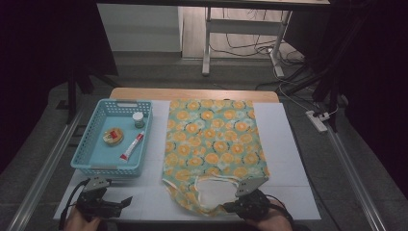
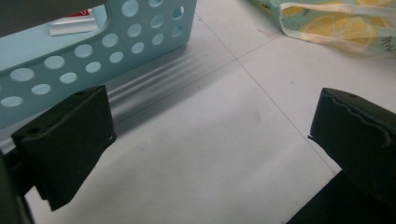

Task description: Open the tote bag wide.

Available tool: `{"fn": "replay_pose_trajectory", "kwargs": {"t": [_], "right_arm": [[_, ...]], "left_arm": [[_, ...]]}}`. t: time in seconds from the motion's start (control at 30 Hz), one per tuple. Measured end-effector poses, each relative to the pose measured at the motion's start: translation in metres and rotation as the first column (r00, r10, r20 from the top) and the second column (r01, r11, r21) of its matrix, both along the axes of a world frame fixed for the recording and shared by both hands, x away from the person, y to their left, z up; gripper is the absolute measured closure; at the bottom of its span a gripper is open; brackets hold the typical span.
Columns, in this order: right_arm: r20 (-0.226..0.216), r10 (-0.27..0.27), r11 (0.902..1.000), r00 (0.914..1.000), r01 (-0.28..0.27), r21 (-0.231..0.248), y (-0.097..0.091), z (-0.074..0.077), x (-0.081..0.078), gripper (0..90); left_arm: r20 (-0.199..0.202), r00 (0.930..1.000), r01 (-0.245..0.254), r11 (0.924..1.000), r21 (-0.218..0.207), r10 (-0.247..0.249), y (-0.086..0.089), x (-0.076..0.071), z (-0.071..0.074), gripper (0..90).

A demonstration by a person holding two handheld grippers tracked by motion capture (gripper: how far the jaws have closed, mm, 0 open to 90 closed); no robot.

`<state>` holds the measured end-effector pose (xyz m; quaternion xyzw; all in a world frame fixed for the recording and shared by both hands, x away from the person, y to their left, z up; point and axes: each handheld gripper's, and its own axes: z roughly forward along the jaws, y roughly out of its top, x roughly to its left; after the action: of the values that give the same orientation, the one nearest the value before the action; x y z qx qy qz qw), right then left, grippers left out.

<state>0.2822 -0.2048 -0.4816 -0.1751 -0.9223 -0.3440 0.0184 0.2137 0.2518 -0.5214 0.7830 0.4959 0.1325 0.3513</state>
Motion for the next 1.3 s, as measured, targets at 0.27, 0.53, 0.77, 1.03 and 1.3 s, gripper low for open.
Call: {"fn": "replay_pose_trajectory", "kwargs": {"t": [0.27,0.53,0.77,1.03,1.3], "right_arm": [[0.043,-0.049,0.9951,0.9979,0.045,0.088,0.001,0.026,0.020,90.0],[0.082,-0.077,0.9956,0.9937,0.072,0.061,0.009,0.031,0.045,90.0],[0.066,-0.116,0.9924,0.9910,0.113,0.047,0.014,0.025,0.080,90.0],[0.094,-0.167,0.9855,0.9814,0.164,0.046,0.022,0.022,0.112,90.0],[0.138,-0.242,0.9702,0.9606,0.237,0.052,0.033,0.019,0.154,90.0]], "left_arm": [[0.001,1.0000,0.001,1.0000,-0.002,-0.001,0.000,0.000,0.000,0.0],[-0.002,1.0000,-0.001,1.0000,-0.001,0.001,0.000,0.000,0.000,0.0],[-0.001,1.0000,-0.002,1.0000,-0.008,0.002,0.001,0.000,0.000,0.0],[-0.001,1.0000,-0.001,0.9999,-0.011,0.001,0.002,0.000,0.000,0.0],[0.003,1.0000,-0.003,0.9999,-0.016,0.003,0.002,0.000,0.000,0.0]]}}
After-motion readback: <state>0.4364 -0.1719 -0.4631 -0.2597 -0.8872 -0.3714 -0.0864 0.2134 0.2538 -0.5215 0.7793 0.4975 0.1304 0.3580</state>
